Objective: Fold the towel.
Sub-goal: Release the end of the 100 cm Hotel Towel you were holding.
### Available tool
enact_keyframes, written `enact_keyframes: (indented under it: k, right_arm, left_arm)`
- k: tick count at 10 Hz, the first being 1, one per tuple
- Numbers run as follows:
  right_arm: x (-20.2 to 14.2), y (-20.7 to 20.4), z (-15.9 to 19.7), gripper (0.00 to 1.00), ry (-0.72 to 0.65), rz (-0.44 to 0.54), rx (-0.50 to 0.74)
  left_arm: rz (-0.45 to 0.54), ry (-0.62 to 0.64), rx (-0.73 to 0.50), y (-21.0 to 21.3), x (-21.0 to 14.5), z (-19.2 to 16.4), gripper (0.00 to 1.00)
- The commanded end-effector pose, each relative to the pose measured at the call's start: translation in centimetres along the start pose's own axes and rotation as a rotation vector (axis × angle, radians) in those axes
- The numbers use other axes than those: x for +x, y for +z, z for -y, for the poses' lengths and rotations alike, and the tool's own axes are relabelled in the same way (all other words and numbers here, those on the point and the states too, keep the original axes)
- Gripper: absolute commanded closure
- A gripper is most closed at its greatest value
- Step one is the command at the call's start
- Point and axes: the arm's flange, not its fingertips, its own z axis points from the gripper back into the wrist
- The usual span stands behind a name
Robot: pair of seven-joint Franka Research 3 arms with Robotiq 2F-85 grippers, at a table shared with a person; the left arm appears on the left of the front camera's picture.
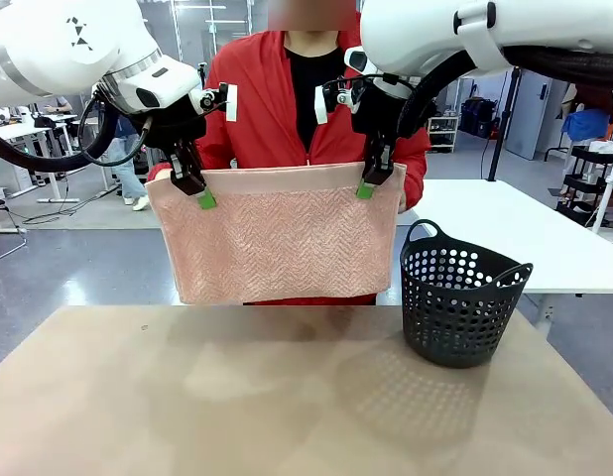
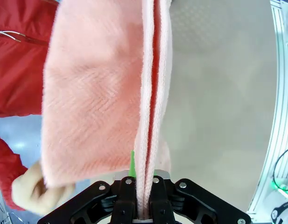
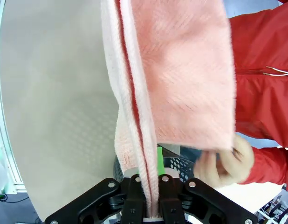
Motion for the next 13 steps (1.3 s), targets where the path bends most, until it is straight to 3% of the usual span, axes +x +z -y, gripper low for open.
enact_keyframes:
  k: [1,13]
  right_arm:
    - [-0.18,-0.05,-0.03,1.0,0.0,-0.002,-0.002]
    - [-0.18,-0.05,-0.03,1.0,0.0,-0.002,-0.002]
  left_arm:
    - [-0.001,-0.003,0.014,0.21,-0.02,-0.17,1.0]
    - [-0.001,-0.003,0.014,0.21,-0.02,-0.17,1.0]
